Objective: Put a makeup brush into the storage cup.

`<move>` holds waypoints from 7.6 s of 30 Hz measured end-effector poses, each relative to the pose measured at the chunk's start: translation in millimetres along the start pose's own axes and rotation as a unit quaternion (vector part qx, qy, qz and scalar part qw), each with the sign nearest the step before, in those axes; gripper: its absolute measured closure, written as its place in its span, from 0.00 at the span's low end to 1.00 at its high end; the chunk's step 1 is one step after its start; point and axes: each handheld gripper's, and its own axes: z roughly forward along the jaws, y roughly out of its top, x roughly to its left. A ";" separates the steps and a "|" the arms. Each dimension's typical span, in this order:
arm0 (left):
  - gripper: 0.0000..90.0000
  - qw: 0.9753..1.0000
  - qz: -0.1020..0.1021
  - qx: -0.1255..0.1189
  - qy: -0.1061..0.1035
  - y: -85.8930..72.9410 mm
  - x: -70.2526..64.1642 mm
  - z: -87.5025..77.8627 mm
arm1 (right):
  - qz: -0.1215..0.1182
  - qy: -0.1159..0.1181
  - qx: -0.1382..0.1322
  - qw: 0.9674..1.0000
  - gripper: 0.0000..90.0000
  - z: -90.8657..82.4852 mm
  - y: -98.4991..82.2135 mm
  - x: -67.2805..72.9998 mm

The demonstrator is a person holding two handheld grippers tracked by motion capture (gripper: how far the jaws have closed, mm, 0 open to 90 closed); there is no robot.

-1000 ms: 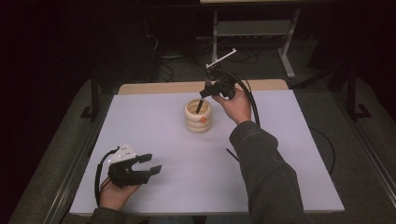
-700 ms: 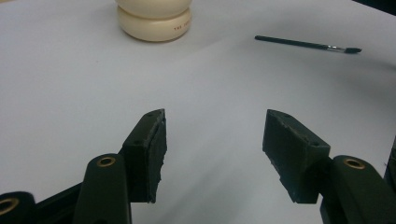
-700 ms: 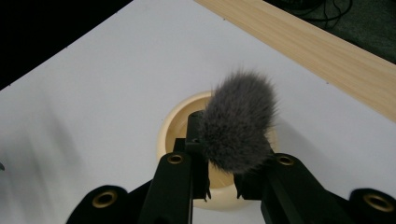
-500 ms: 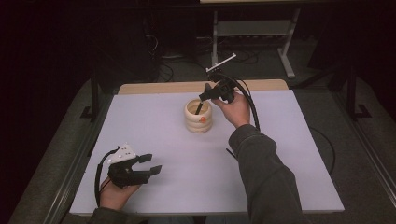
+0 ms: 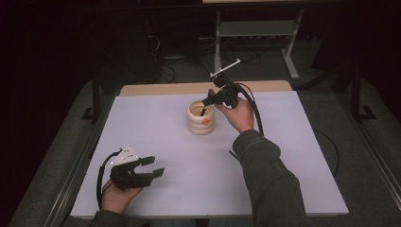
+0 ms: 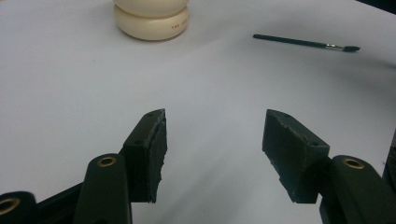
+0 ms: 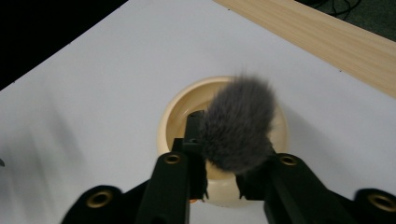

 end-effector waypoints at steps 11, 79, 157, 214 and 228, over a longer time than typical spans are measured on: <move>0.44 1.000 -0.002 -0.002 -0.001 0.2 -0.4 2.9 | 0.019 0.012 -0.020 1.000 0.56 -4.9 -18.2 -4.2; 0.41 1.000 -0.007 0.002 -0.004 -0.8 0.4 4.9 | 0.010 0.041 -0.050 0.998 0.37 -69.1 -109.9 8.9; 0.40 1.000 0.006 0.016 -0.013 0.9 -7.9 12.4 | -0.012 -0.049 0.079 0.996 0.72 -62.8 -219.4 33.3; 0.40 0.999 0.010 0.010 -0.046 13.4 -15.7 20.1 | -0.009 -0.026 0.076 0.997 0.95 -75.4 -207.7 33.5; 0.40 0.996 0.046 0.031 -0.076 30.9 -25.8 24.3 | -0.090 0.026 0.063 0.994 0.95 -94.4 -172.7 66.7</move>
